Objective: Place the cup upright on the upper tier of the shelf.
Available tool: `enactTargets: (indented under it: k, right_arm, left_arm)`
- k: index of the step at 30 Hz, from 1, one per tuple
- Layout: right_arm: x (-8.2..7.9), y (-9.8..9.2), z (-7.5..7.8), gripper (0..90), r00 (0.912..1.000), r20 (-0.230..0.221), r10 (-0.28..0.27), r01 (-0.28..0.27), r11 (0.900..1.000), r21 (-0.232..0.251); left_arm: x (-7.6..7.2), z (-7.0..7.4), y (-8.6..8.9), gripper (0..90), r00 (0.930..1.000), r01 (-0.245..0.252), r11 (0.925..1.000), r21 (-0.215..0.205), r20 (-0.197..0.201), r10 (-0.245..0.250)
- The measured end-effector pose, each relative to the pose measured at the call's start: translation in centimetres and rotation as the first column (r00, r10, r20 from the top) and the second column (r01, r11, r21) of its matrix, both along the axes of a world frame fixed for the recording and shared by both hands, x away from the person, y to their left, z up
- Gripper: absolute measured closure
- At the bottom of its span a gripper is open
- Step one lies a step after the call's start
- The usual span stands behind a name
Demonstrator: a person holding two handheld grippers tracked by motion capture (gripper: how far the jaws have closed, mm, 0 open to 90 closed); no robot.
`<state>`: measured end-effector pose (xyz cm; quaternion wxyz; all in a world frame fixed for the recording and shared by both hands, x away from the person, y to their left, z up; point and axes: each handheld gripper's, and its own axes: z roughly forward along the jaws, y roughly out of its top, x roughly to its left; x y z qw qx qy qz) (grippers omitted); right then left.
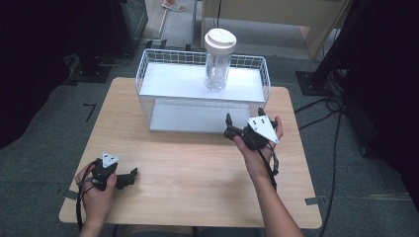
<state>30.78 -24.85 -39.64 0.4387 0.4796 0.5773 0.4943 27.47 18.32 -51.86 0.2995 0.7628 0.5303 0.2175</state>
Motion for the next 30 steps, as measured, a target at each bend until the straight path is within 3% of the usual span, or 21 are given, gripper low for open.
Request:
enactTargets:
  k: [9,15,22,30]
  right_arm:
    - [-2.5,-3.2,-3.1,0.0,0.9976,-0.049,-0.05,0.049,0.999,-0.007]
    - [-4.2,-5.5,-5.4,0.0,0.9914,-0.089,-0.097,0.097,0.995,-0.005]
    - [-6.1,-8.1,-8.0,0.0,0.9765,-0.142,-0.162,0.162,0.987,-0.013]
    - [-8.1,-10.8,-9.7,0.0,0.9607,-0.188,-0.204,0.203,0.979,-0.024]
  left_arm:
    - [0.0,0.0,0.0,2.5,1.0,-0.001,1.0,-0.001,-0.001,0.001]
    - [0.0,0.0,0.0,2.5,1.0,-0.001,1.0,-0.001,-0.001,0.001]
    - [0.0,0.0,0.0,2.4,1.0,-0.001,1.0,-0.002,-0.001,0.001]
    - [0.0,0.0,0.0,2.4,1.0,0.0,1.0,0.0,0.0,0.0]
